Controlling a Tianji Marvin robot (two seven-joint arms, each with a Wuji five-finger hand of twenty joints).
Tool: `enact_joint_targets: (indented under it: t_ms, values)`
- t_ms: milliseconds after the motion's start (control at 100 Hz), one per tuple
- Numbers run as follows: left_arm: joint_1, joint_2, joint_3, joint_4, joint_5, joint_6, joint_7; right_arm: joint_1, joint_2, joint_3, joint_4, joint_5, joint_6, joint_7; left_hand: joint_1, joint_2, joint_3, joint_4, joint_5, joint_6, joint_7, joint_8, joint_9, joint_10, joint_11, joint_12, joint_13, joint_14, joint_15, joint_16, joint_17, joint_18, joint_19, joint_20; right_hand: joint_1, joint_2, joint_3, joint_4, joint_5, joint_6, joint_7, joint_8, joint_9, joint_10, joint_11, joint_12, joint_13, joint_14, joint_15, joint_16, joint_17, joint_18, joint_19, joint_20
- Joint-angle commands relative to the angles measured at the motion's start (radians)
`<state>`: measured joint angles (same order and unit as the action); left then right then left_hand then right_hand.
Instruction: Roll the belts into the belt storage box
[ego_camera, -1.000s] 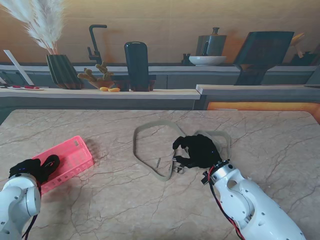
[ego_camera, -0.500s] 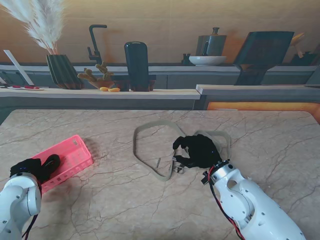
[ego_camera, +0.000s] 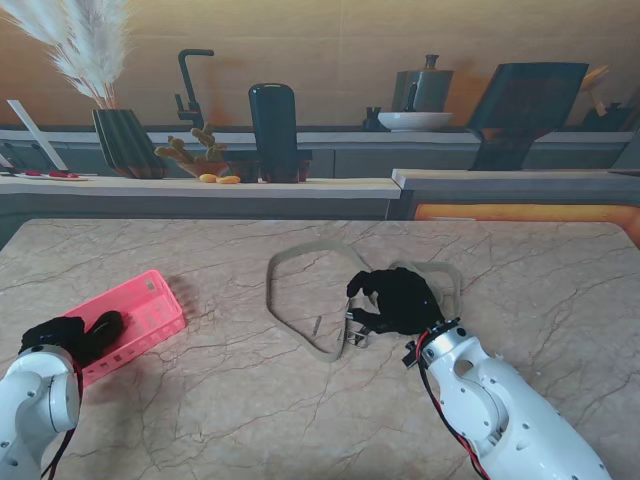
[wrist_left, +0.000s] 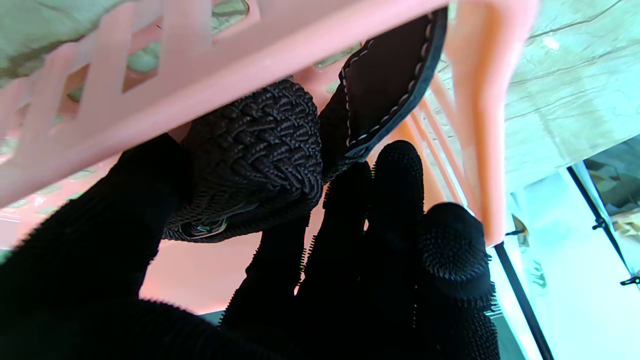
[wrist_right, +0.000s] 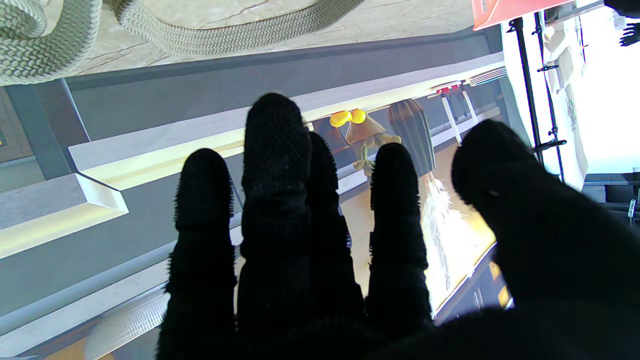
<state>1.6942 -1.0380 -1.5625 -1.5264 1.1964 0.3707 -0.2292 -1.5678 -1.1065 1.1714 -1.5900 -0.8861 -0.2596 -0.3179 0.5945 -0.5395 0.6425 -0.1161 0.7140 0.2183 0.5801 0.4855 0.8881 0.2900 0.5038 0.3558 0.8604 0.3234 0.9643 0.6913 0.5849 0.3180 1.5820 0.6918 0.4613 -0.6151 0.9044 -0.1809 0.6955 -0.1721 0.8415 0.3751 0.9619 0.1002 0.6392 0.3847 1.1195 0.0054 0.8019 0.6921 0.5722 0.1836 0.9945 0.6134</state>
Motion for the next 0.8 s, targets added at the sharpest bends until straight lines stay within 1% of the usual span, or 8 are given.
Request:
enact_joint_targets:
  t_ms: [0, 140, 170, 270, 390, 510, 580, 790]
  values:
    - [0.009, 0.000, -0.003, -0.007, 0.000, -0.006, 0.002, -0.002, -0.005, -0.002, -0.001, 0.001, 0.003, 0.000, -0.021, -0.005, -0.001, -0.005, -0.011, -0.025, -0.028, 0.012, -0.028, 0.004, -0.015, 0.002, -0.048, 0.043, -0.039, -0.023, -0.055, 0.038, -0.035, 0.017, -0.020, 0.027, -0.003, 0.012, -0.004, -0.007, 0.018, -0.008, 0.001, -0.011, 0.020, 0.014, -0.017, 0.001, 0.023, -0.008, -0.017, 0.002, -0.004, 0.021]
    - [0.012, 0.000, -0.009, -0.010, -0.009, -0.016, 0.004, 0.001, -0.005, -0.002, 0.003, 0.003, 0.002, -0.001, -0.002, 0.017, -0.055, 0.008, -0.008, -0.024, -0.031, 0.025, -0.024, 0.006, -0.005, 0.026, -0.047, 0.038, -0.039, -0.012, -0.065, 0.046, -0.052, 0.046, -0.018, 0.027, -0.004, 0.012, -0.005, -0.009, 0.021, -0.010, 0.002, -0.010, 0.021, 0.014, -0.017, 0.001, 0.023, -0.008, -0.017, 0.002, -0.004, 0.021]
    - [0.013, 0.000, -0.009, -0.011, -0.008, -0.016, 0.002, 0.001, -0.005, -0.002, 0.003, 0.003, 0.002, -0.002, -0.009, 0.019, -0.064, 0.009, -0.005, -0.023, -0.030, 0.028, -0.021, 0.006, 0.000, 0.033, -0.047, 0.095, -0.006, 0.012, -0.040, 0.040, -0.028, 0.064, -0.019, 0.027, -0.005, 0.012, -0.005, -0.009, 0.022, -0.010, 0.001, -0.010, 0.021, 0.014, -0.017, 0.000, 0.023, -0.008, -0.017, 0.002, -0.004, 0.021]
    - [0.014, 0.001, -0.009, -0.015, -0.001, -0.013, -0.006, 0.001, -0.005, -0.002, 0.004, 0.003, 0.002, -0.002, -0.005, 0.039, -0.097, 0.015, 0.006, -0.025, -0.011, 0.043, -0.001, 0.006, 0.036, 0.061, 0.017, 0.074, 0.099, 0.072, 0.043, 0.015, 0.056, 0.107, -0.018, 0.027, -0.004, 0.013, -0.005, -0.010, 0.022, -0.012, 0.003, -0.011, 0.022, 0.014, -0.016, 0.000, 0.024, -0.008, -0.017, 0.001, -0.004, 0.021]
    - [0.015, 0.001, -0.008, -0.015, 0.005, -0.011, -0.005, 0.001, -0.006, -0.002, 0.005, 0.004, 0.002, -0.004, -0.006, 0.055, -0.117, 0.017, 0.004, -0.024, -0.009, 0.043, -0.010, 0.008, 0.033, 0.063, 0.028, 0.075, 0.115, 0.083, 0.063, 0.008, 0.076, 0.114, -0.019, 0.026, -0.006, 0.012, -0.005, -0.010, 0.023, -0.012, 0.002, -0.011, 0.021, 0.013, -0.016, 0.001, 0.024, -0.008, -0.016, 0.001, -0.003, 0.021]
    - [0.019, -0.002, -0.011, -0.010, -0.007, -0.024, 0.033, 0.000, -0.005, -0.001, 0.006, 0.003, 0.001, -0.006, 0.008, 0.107, -0.223, 0.031, -0.012, -0.016, -0.042, 0.023, -0.040, 0.015, 0.000, 0.042, -0.014, 0.089, 0.066, 0.075, 0.010, 0.021, 0.028, 0.109, -0.018, 0.026, -0.005, 0.013, -0.005, -0.009, 0.024, -0.013, 0.003, -0.012, 0.022, 0.013, -0.017, 0.000, 0.024, -0.008, -0.015, 0.000, -0.002, 0.021]
    - [0.026, -0.005, -0.018, -0.009, -0.018, -0.040, 0.069, -0.001, -0.006, 0.000, 0.006, 0.002, -0.001, -0.007, 0.041, 0.162, -0.362, 0.050, -0.023, -0.013, -0.071, 0.016, -0.066, 0.034, -0.021, 0.035, -0.061, 0.105, 0.016, 0.058, -0.044, 0.031, -0.030, 0.118, -0.019, 0.027, -0.006, 0.012, -0.005, -0.010, 0.025, -0.014, 0.002, -0.011, 0.022, 0.013, -0.016, 0.001, 0.025, -0.008, -0.015, -0.001, -0.002, 0.021]
    - [0.044, -0.015, -0.045, -0.014, -0.086, -0.118, 0.153, 0.002, -0.006, -0.002, 0.011, 0.004, -0.004, -0.008, 0.051, 0.189, -0.402, 0.057, -0.028, -0.018, -0.101, 0.009, -0.082, 0.043, -0.042, 0.030, -0.091, 0.110, -0.009, 0.049, -0.081, 0.033, -0.060, 0.118, -0.019, 0.027, -0.006, 0.013, -0.006, -0.010, 0.025, -0.014, 0.002, -0.011, 0.022, 0.013, -0.016, 0.001, 0.026, -0.008, -0.014, -0.002, -0.001, 0.022]
